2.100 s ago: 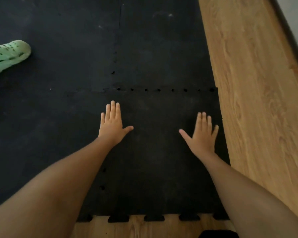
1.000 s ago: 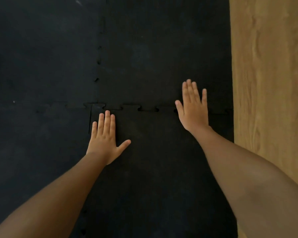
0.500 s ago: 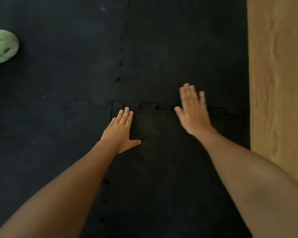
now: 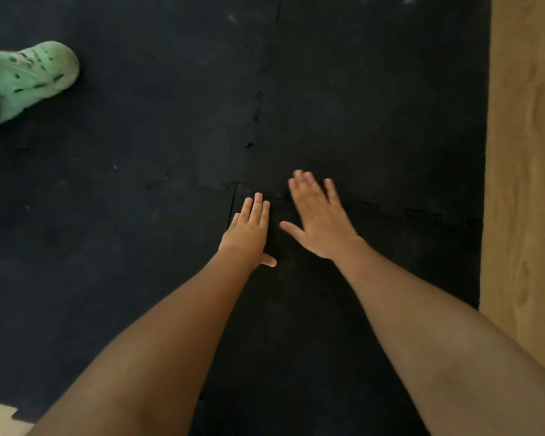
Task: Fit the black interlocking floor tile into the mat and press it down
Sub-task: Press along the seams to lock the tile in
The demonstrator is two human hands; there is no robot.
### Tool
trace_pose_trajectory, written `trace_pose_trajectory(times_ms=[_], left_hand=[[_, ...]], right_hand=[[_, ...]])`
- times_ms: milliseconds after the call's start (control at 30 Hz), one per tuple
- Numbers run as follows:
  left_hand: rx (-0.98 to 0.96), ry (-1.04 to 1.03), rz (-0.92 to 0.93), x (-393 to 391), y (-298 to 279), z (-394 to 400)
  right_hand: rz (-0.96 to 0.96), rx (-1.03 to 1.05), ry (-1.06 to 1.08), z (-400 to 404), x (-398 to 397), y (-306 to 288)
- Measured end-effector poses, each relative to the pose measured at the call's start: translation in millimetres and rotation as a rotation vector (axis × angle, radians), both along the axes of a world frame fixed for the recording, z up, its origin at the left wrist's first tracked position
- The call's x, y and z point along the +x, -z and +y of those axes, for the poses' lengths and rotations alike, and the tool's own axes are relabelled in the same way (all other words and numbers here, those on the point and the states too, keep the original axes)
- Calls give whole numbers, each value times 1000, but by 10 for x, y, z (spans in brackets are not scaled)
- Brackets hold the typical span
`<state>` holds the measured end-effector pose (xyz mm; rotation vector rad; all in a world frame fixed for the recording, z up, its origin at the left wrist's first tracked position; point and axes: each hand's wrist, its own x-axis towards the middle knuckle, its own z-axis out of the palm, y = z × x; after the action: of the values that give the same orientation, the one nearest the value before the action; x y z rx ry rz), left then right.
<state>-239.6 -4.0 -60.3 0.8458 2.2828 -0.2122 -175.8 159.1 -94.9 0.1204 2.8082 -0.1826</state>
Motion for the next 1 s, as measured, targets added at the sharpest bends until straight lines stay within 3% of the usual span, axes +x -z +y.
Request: trace_pose_trajectory(times_ms=[100,433,567,700,833,1000], left_hand=[[44,7,18,-1,82,-62],[111,3,-26,-39,79,-76],[268,-57,98,515,108,-796],[154,-26,113,1172,266,-1489],[151,-1,159,1128,335,-1468],[86,-24,55,1017,76,-1300]], right_hand=[[-21,-44,9,-309,-118,63],[-146,-39,33,-236,-215,-18],[6,-5,102,-794,126,-40],[3,-43,107,-1521,515,75],[-34,-53,100,-1516,393,181],[-138,-70,94,-1472,322,-62]])
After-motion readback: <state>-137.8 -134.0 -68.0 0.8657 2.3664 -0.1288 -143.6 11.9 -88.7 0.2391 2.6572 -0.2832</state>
